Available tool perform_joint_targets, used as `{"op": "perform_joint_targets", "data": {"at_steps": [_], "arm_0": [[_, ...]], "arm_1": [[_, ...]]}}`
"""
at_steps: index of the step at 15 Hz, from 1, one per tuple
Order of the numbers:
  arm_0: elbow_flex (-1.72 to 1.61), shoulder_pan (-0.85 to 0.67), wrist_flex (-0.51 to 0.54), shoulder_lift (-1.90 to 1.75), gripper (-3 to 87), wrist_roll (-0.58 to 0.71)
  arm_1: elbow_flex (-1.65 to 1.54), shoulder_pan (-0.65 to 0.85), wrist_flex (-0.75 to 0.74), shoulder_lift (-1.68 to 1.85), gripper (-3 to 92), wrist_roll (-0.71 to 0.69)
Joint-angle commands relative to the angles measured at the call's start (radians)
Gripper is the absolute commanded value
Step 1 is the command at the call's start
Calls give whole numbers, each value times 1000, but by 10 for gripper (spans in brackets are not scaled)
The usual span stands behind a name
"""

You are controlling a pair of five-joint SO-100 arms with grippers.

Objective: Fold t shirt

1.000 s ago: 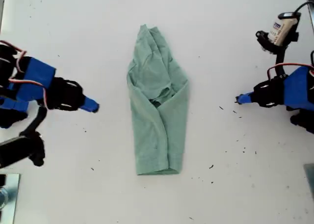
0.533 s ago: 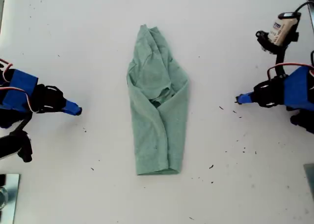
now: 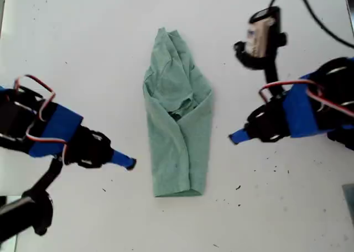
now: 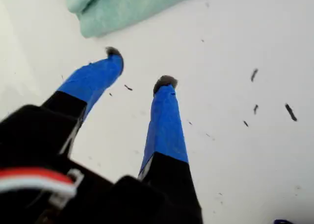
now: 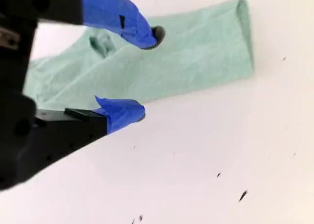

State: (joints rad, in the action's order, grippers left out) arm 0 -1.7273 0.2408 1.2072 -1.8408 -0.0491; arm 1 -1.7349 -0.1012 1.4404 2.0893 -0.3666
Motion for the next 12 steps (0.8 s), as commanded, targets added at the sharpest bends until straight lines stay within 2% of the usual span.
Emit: {"op": "perform_joint_targets", "data": {"at_steps": [1,2,7,12], "arm_0": [[328,41,15,242,232,20],[357,43,-3,276,234,23],[414,-25,-67,491,231,69],[588,-57,-77,741,234,84]], "arm_1": [[454,-83,52,-333,322,31],[546,-104,67,-425,369,38],[640,-156,44,-603,352,92],[641,-183,-94,-758,356,103]]}}
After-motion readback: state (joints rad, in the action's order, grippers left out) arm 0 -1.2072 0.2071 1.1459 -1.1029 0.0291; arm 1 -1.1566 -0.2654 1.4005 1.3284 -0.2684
